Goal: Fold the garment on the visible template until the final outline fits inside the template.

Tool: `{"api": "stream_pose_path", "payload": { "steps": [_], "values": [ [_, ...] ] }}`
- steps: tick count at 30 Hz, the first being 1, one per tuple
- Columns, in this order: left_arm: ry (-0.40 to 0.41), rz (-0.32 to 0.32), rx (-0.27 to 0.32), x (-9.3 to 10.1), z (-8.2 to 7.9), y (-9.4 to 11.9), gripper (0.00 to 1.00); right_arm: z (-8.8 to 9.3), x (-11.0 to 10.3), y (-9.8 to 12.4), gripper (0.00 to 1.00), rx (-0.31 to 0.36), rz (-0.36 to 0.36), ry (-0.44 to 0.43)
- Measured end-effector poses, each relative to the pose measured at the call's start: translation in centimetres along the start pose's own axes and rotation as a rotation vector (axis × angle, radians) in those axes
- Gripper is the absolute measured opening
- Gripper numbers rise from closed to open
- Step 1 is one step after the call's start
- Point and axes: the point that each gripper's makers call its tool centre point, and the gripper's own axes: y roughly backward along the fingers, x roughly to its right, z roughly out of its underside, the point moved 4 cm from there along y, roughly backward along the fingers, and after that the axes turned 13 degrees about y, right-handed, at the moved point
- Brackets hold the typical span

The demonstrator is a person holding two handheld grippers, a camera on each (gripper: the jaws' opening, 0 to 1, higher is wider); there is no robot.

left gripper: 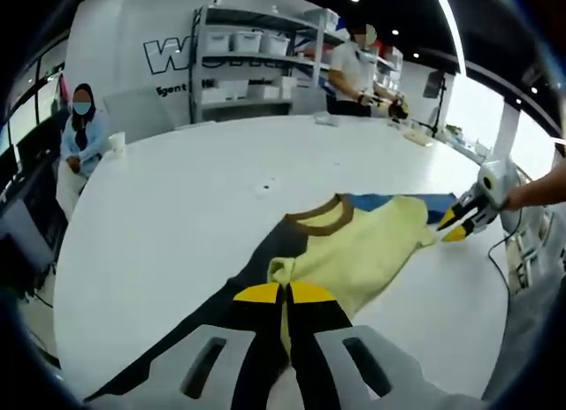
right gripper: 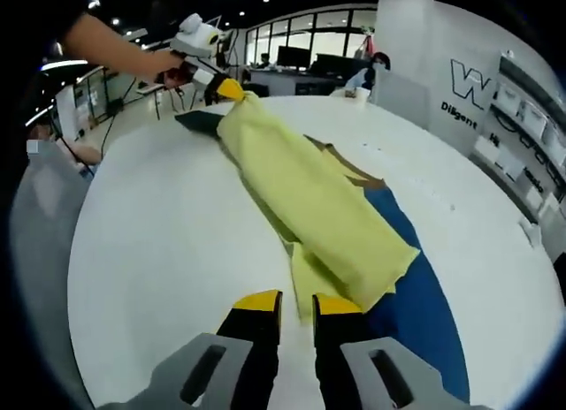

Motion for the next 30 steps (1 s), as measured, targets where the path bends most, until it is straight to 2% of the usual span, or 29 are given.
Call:
{"api": "stream_pose_path", "payload": {
  "steps": [11,16,30],
  "values": [
    [-0.001,0.005,-0.001,0.1,0.0,0.1,0.02,0.9,0.6,-0.9,0.06,-0.049,-0.002,0.021],
    [-0.003,0.007,0.001,0.2,0.0,0.1,0.02,1.2,0.3,-1.2,0.01,-0.072,-0.012,0.042],
    [-0.007,0.01,-0.002,0.3,-0.1,0.2,0.02,1.1,0.5,-1.5,0.0,-0.099,-0.027,0.086]
  ]
}}
